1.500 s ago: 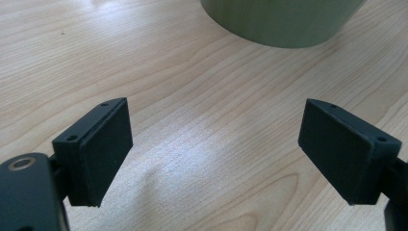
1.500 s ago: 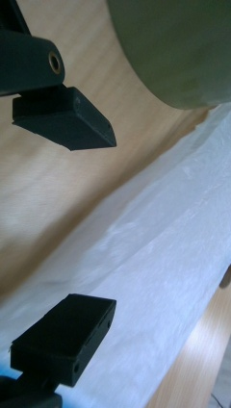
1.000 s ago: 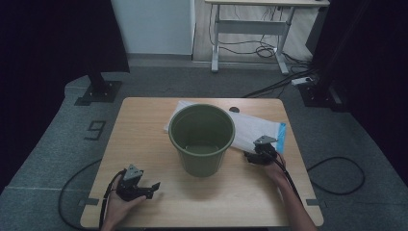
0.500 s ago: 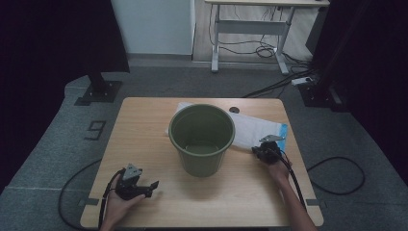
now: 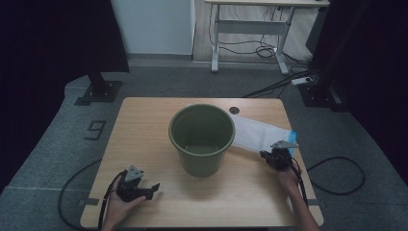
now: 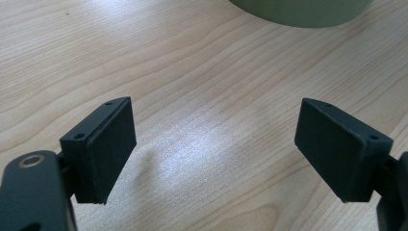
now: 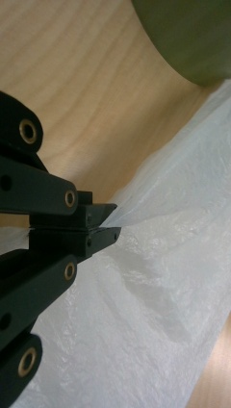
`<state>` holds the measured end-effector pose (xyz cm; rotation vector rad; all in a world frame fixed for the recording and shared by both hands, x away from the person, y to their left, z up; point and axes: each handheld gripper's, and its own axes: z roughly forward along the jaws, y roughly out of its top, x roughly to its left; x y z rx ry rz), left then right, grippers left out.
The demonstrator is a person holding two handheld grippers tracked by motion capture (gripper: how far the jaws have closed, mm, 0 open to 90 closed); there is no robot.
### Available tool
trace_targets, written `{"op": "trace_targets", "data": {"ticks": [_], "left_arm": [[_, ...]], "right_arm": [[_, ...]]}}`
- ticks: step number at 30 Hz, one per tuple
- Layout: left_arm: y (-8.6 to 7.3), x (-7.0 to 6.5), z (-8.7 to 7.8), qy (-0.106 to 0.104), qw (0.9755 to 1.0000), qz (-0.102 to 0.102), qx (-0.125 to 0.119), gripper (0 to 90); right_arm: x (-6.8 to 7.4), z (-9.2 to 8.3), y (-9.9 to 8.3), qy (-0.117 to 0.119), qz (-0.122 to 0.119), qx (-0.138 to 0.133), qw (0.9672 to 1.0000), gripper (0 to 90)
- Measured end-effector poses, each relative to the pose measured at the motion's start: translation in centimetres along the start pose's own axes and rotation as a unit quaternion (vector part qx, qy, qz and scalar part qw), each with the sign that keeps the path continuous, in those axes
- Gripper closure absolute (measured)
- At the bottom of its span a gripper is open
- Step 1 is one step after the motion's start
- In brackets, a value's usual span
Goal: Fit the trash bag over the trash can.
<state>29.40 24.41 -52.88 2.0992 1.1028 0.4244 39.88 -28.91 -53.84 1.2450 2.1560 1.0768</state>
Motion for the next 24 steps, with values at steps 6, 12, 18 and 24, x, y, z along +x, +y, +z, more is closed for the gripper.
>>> {"op": "trace_targets", "data": {"ticks": [6, 12, 18, 24], "left_arm": [[0.1, 0.4, -0.2, 0.003, 0.9999, -0.009, -0.006, 14.2], [0.2, 0.6, -0.2, 0.002, 0.9999, -0.014, -0.008, 14.1], [0.3, 0.8, -0.4, -0.002, 0.9997, -0.020, -0.016, 14.2], [0.4, 0.8, -0.7, -0.005, 0.9995, -0.023, -0.023, 14.2]], "right_arm": [[0.4, -1.4, -1.3, -0.004, -0.005, 0.005, 1.0000, 88.0], [1.6, -4.5, -3.7, -0.021, -0.001, 0.007, 0.9998, 88.0], [2.4, -7.8, -6.0, -0.031, 0.036, 0.000, 0.9989, 88.0], [2.9, -9.4, -7.2, -0.045, 0.047, -0.004, 0.9979, 80.7]]}}
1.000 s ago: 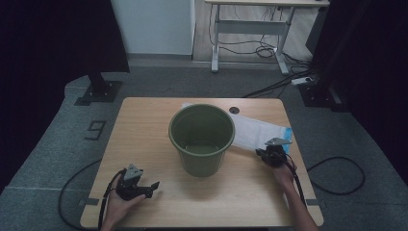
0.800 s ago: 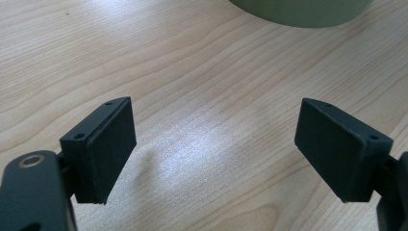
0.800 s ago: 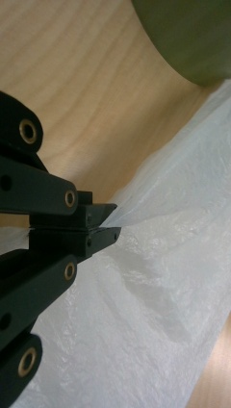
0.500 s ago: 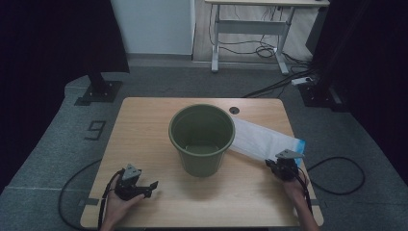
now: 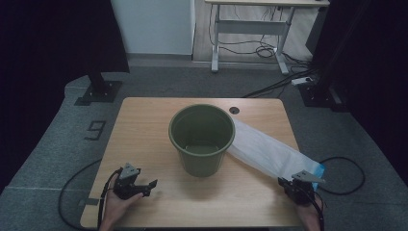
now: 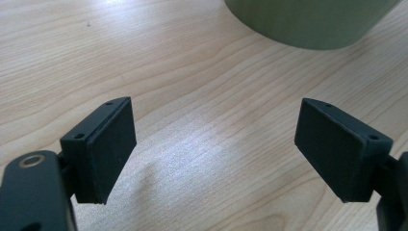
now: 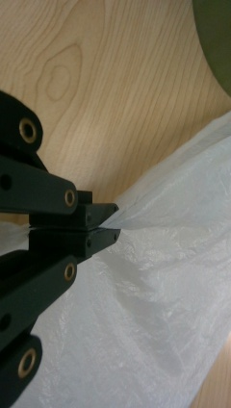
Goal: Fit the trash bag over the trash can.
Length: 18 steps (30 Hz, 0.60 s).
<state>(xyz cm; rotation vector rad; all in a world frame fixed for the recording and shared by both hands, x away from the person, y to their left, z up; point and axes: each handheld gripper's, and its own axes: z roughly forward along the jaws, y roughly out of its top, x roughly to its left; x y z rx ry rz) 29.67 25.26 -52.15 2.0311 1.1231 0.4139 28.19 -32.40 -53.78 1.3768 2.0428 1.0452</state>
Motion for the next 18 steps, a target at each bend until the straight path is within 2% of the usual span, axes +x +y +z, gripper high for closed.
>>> {"op": "trace_targets", "data": {"ticks": [1, 2, 3, 4, 5, 6, 7, 8, 10, 11, 12, 13, 15, 18], "left_arm": [[0.1, 0.0, 0.0, -0.001, 1.0000, -0.002, -0.003, 14.2], [0.1, 0.0, 0.0, -0.001, 1.0000, -0.002, -0.003, 14.2], [0.1, 0.1, 0.0, -0.002, 1.0000, -0.005, -0.003, 14.2], [0.1, 0.1, 0.1, -0.002, 1.0000, -0.006, -0.003, 14.2], [0.1, 0.1, 0.2, -0.002, 1.0000, -0.005, -0.001, 14.2], [0.0, 0.1, 0.3, -0.001, 1.0000, -0.001, 0.004, 14.2], [0.0, 0.1, 0.3, -0.001, 1.0000, -0.001, 0.004, 14.2], [0.0, 0.0, 0.3, -0.001, 1.0000, 0.001, 0.006, 14.2], [0.0, 0.1, 0.4, 0.000, 1.0000, -0.001, 0.008, 14.2], [0.0, 0.1, 0.4, 0.000, 1.0000, -0.001, 0.008, 14.2], [-0.1, 0.1, 0.4, 0.000, 1.0000, -0.002, 0.008, 14.2], [-0.1, 0.0, 0.4, 0.002, 0.9999, 0.002, 0.011, 14.2], [-0.2, -0.1, 0.4, 0.006, 0.9998, 0.006, 0.016, 14.2], [-0.3, -0.1, 0.2, 0.006, 0.9999, 0.004, 0.013, 14.2]], "right_arm": [[0.3, -0.4, 0.2, -0.004, -0.002, -0.011, 0.9999, 66.5], [0.3, -0.4, 0.2, -0.004, -0.002, -0.011, 0.9999, 66.5], [0.6, -0.6, 0.6, -0.006, -0.001, -0.019, 0.9998, 60.8], [1.3, -0.5, 1.6, 0.001, -0.003, -0.037, 0.9993, 51.4], [1.3, -0.5, 1.6, 0.001, -0.003, -0.037, 0.9993, 51.4], [2.0, 0.2, 2.6, 0.013, -0.009, -0.035, 0.9993, 46.7], [2.0, 0.2, 2.6, 0.013, -0.009, -0.035, 0.9993, 46.7], [3.1, 1.2, 4.3, 0.025, -0.018, -0.032, 0.9990, 45.2], [4.1, 2.2, 5.5, 0.039, -0.032, -0.032, 0.9982, 45.1], [4.1, 2.2, 5.5, 0.039, -0.032, -0.032, 0.9982, 45.1], [4.7, 2.9, 6.1, 0.048, -0.038, -0.030, 0.9976, 45.1], [5.6, 4.6, 7.0, 0.059, -0.057, -0.017, 0.9965, 45.6], [6.3, 6.4, 7.7, 0.065, -0.071, -0.008, 0.9954, 46.7], [6.7, 8.0, 8.0, 0.071, -0.072, 0.006, 0.9948, 47.8]]}}
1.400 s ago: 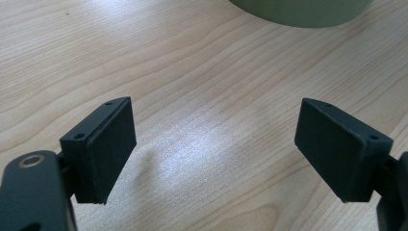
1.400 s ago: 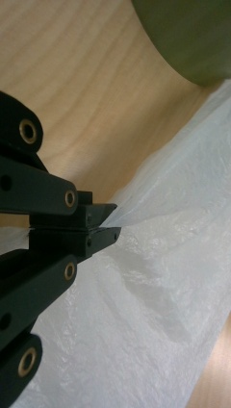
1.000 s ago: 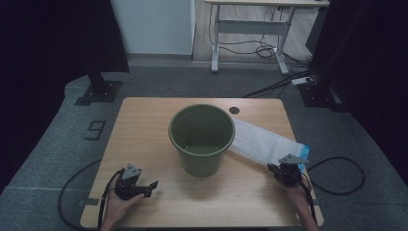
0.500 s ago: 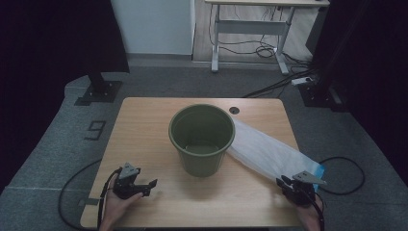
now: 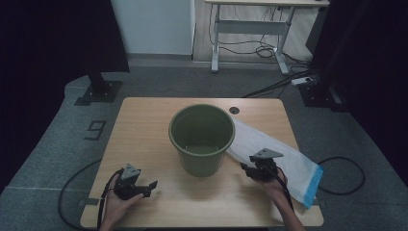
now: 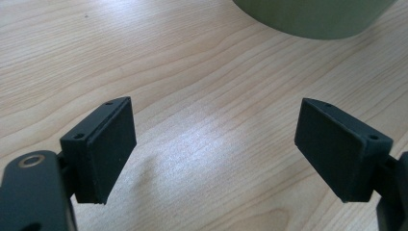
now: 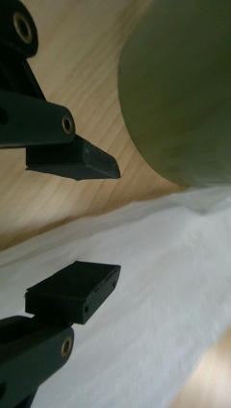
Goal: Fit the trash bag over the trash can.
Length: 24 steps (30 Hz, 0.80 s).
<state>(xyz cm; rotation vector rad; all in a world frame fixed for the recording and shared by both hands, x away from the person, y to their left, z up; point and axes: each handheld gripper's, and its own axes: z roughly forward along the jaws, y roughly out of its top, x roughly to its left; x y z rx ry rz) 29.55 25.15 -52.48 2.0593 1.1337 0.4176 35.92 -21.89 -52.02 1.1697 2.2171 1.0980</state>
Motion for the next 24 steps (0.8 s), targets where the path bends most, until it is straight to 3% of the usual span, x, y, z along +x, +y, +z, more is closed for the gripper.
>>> {"op": "trace_targets", "data": {"ticks": [2, 7, 8, 9, 12, 14, 16, 19, 20, 24], "left_arm": [[0.0, 0.0, -0.1, 0.000, 1.0000, -0.002, -0.001, 14.2], [-0.1, 0.1, 0.0, 0.001, 1.0000, -0.002, 0.001, 14.2], [-0.1, 0.2, 0.0, 0.002, 1.0000, -0.002, 0.001, 14.2], [-0.1, 0.2, 0.0, 0.002, 1.0000, -0.003, 0.000, 14.2], [-0.2, 0.3, -0.2, 0.002, 1.0000, -0.005, -0.001, 14.2], [-0.4, 0.4, -0.3, 0.003, 1.0000, -0.008, -0.002, 14.3], [-0.3, 0.5, -0.2, 0.003, 1.0000, -0.009, -0.002, 14.3], [-0.2, 0.5, -0.2, 0.005, 1.0000, -0.008, 0.000, 14.3], [-0.2, 0.5, -0.2, 0.005, 1.0000, -0.007, 0.001, 14.3], [-0.5, 0.2, -0.3, 0.002, 1.0000, -0.007, 0.001, 14.3]], "right_arm": [[0.0, 1.7, 0.2, -0.007, -0.001, 0.009, 0.9999, 53.0], [-0.3, 3.1, -0.1, -0.012, -0.008, 0.026, 0.9996, 56.7], [-0.3, 3.5, -0.3, -0.018, -0.011, 0.039, 0.9990, 61.9], [-0.3, 3.5, -0.3, -0.018, -0.011, 0.039, 0.9990, 61.9], [-0.2, 3.6, -0.6, -0.023, -0.016, 0.040, 0.9988, 76.6], [-0.2, 3.3, -0.9, -0.033, -0.023, 0.037, 0.9985, 82.1], [-0.3, 2.7, -1.4, -0.029, -0.019, 0.038, 0.9987, 86.7], [-0.4, 1.8, -2.1, -0.013, -0.006, 0.035, 0.9993, 88.1], [-0.1, 0.7, -2.9, -0.002, -0.002, 0.038, 0.9993, 88.2], [0.6, -0.9, -3.8, -0.004, -0.006, 0.041, 0.9991, 87.6]]}}
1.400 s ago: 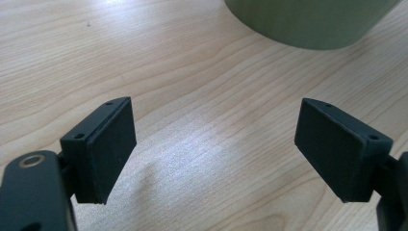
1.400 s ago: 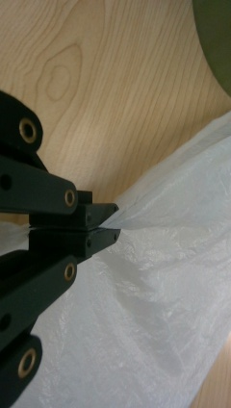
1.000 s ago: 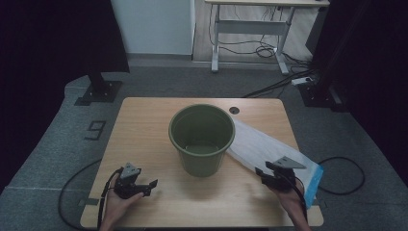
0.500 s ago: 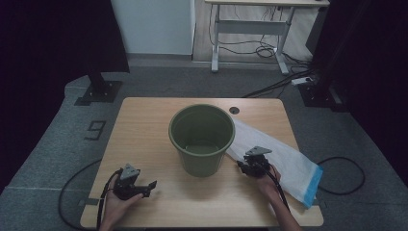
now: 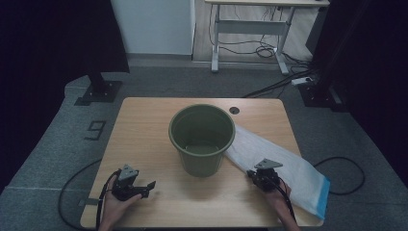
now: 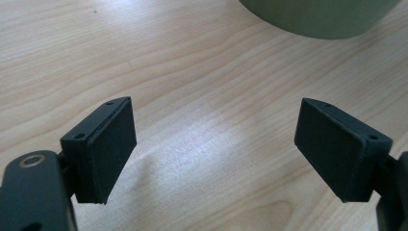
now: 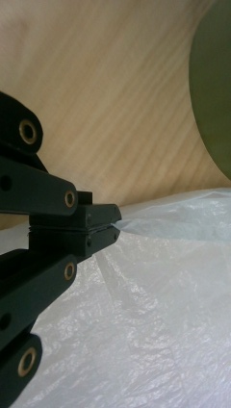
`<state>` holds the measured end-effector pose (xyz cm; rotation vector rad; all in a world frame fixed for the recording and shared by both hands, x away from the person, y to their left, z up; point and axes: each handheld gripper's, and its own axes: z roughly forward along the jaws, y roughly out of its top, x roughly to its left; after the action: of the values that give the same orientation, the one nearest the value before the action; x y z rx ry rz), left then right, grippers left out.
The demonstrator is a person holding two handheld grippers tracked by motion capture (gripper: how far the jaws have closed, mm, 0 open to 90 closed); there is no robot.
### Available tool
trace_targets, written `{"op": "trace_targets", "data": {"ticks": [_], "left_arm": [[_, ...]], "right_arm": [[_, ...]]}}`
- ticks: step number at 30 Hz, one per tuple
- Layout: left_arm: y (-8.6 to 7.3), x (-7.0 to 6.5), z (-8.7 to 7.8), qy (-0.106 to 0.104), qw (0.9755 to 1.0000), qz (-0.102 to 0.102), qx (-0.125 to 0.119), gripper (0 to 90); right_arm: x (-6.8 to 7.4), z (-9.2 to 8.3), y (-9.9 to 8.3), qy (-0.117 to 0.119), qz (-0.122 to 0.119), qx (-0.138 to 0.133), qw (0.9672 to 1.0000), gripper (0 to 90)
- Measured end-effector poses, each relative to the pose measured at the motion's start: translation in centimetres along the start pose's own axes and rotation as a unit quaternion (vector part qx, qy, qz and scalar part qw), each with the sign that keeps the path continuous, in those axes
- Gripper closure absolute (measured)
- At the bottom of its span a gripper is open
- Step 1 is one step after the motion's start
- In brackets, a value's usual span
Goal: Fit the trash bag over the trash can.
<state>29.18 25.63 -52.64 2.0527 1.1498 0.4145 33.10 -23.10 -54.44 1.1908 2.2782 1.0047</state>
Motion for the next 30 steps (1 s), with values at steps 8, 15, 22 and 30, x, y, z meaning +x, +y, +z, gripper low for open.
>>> {"op": "trace_targets", "data": {"ticks": [8, 15, 22, 30], "left_arm": [[-0.1, 0.2, -0.5, 0.004, 1.0000, -0.004, -0.005, 14.3], [0.1, 0.3, -0.3, -0.007, 0.9998, -0.015, -0.014, 14.4], [0.1, 0.2, -0.1, -0.007, 0.9999, -0.010, -0.010, 14.4], [0.0, 0.5, -0.1, 0.001, 0.9999, -0.011, -0.010, 14.7]], "right_arm": [[1.4, 0.5, 2.8, 0.001, -0.011, -0.035, 0.9993, 42.4], [1.5, 3.2, 5.4, 0.001, -0.011, -0.038, 0.9992, 40.5], [1.1, 5.9, 6.5, -0.002, -0.012, -0.028, 0.9995, 46.1], [0.1, 6.7, 5.9, 0.005, 0.003, -0.015, 0.9999, 69.0]]}}
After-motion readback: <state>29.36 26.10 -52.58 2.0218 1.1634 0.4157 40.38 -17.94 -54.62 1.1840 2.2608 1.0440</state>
